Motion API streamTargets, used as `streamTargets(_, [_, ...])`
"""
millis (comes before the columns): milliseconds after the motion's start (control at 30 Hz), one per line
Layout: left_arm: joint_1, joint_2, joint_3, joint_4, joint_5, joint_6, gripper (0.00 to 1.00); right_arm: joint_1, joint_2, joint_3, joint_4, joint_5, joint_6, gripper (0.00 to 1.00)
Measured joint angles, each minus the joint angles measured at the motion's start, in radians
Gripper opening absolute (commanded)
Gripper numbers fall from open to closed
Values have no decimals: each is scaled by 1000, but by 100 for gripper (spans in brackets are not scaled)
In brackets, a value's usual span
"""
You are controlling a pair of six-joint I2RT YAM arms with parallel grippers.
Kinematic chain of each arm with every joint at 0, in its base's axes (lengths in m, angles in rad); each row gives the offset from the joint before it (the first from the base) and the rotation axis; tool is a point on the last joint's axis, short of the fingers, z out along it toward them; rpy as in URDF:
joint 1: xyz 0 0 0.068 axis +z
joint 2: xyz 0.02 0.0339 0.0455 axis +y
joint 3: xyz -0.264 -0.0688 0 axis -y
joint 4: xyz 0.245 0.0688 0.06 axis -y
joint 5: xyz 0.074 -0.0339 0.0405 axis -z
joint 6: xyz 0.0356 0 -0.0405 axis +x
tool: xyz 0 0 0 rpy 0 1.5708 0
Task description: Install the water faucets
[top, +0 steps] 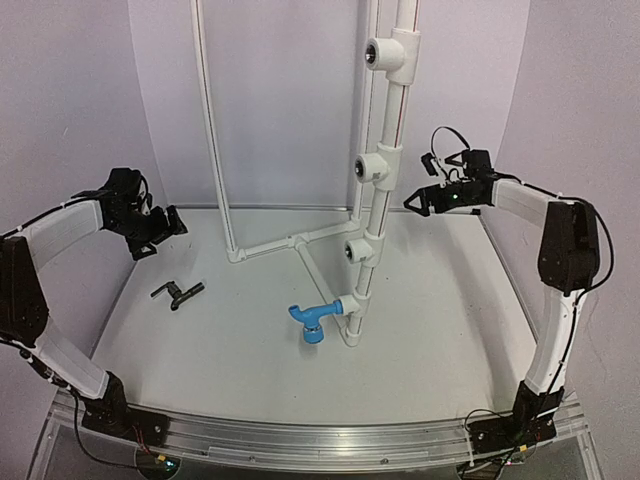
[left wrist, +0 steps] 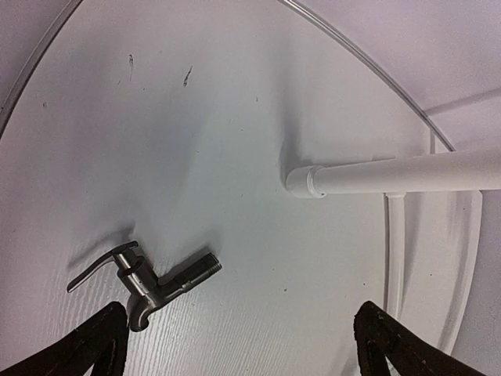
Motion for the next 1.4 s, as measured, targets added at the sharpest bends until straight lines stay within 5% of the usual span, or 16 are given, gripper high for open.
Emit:
streamTargets(333, [-15, 162, 129, 92, 159, 120, 100, 57, 192, 297, 76, -48, 94, 98])
streamTargets(1100, [-86, 459, 380, 264, 269, 147, 100, 168, 470, 551, 350, 73, 357, 98])
streamTargets(1400, [-95, 560, 498, 281, 265, 129, 100, 165, 536, 635, 422, 249, 346, 81])
